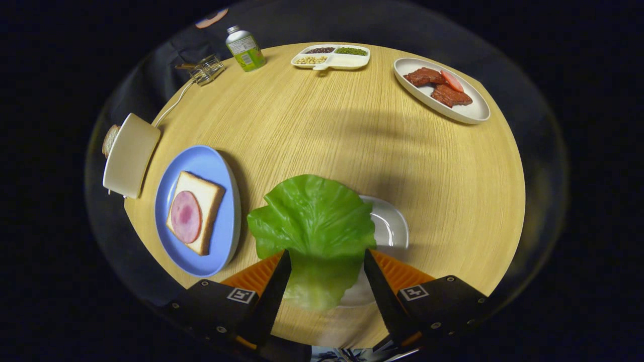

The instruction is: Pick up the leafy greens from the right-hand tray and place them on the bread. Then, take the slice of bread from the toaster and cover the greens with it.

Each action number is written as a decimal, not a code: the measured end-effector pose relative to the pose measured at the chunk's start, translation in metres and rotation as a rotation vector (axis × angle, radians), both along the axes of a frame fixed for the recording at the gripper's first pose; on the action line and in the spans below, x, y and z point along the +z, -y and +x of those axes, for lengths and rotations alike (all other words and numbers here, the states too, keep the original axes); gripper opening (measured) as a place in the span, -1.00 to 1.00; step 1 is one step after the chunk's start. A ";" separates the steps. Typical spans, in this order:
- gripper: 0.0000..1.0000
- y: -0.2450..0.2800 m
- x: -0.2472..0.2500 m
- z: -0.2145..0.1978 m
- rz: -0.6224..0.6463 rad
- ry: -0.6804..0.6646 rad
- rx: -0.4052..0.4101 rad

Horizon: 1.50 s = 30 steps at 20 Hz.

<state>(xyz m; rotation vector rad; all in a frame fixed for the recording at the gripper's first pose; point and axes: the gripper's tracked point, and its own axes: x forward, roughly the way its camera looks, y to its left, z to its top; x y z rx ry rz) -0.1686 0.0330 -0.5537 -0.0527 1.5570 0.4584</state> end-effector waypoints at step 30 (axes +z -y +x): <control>-0.93 -0.026 0.028 -0.002 -0.054 0.166 -0.205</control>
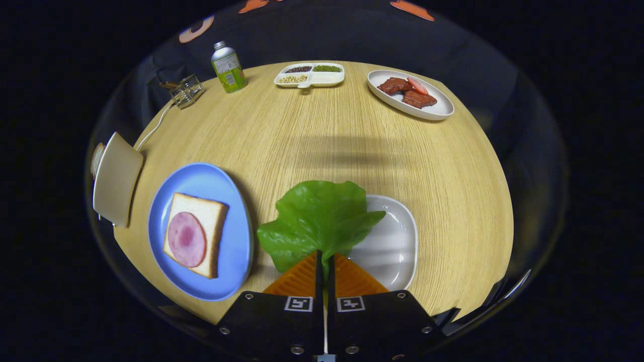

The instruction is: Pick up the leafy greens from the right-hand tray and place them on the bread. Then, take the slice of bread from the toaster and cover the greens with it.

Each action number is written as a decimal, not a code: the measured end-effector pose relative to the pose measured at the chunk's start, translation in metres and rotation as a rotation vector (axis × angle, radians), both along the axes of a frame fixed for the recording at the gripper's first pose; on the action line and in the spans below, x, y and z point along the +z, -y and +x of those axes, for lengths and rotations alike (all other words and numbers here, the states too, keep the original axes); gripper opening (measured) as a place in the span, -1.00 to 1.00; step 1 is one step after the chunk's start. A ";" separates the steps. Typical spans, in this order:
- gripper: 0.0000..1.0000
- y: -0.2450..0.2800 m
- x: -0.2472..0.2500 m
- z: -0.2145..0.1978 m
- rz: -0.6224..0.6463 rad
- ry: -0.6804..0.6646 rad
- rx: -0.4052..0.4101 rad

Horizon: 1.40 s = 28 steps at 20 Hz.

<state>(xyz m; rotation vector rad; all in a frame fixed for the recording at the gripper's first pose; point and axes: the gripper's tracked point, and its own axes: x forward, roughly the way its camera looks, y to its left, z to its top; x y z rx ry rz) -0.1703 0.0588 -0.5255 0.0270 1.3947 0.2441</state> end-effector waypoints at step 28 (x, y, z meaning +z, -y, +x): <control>-0.92 -0.153 0.085 0.001 0.320 -0.011 0.199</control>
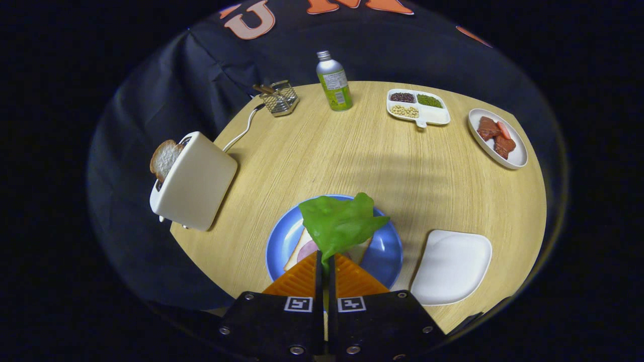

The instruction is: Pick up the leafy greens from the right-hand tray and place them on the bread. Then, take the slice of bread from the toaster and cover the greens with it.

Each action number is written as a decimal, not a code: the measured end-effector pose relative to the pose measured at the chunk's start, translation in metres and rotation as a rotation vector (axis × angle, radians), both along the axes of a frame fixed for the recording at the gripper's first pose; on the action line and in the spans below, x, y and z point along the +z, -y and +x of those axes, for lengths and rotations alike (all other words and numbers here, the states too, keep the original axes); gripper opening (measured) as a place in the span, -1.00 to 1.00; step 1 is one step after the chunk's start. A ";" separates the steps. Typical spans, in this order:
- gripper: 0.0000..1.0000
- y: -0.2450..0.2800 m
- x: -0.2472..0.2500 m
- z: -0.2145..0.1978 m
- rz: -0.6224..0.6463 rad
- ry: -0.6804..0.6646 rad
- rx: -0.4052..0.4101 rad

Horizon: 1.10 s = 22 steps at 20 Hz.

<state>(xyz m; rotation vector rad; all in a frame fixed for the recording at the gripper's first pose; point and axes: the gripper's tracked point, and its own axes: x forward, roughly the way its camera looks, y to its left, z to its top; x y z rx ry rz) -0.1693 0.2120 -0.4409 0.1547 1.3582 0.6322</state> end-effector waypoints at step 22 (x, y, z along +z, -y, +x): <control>-0.10 -0.032 0.036 0.027 -0.030 0.160 0.123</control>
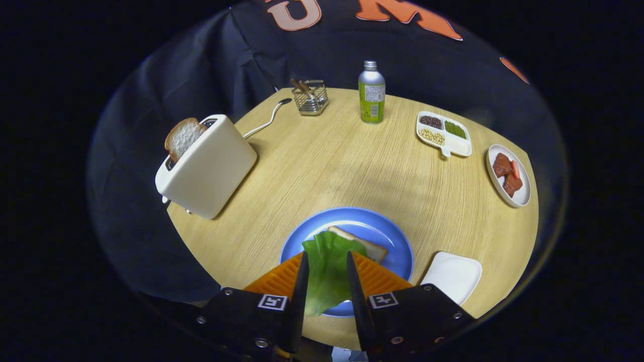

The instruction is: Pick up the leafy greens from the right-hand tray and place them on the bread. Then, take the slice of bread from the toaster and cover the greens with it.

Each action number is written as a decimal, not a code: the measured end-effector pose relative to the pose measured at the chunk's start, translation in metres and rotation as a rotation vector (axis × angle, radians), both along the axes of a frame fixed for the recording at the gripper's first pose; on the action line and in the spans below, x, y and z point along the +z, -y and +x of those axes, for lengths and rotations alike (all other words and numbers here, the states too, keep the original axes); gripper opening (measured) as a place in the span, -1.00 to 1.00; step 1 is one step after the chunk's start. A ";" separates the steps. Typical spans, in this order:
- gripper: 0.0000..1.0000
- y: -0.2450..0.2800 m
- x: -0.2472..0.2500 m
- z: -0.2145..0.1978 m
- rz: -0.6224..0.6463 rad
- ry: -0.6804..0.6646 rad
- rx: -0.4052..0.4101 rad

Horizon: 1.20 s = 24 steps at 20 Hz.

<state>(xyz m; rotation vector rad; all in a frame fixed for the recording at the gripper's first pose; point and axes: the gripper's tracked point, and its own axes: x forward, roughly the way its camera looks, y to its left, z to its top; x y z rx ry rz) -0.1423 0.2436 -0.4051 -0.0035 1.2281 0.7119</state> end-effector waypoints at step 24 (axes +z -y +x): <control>0.84 -0.297 0.139 0.014 0.106 -0.118 0.133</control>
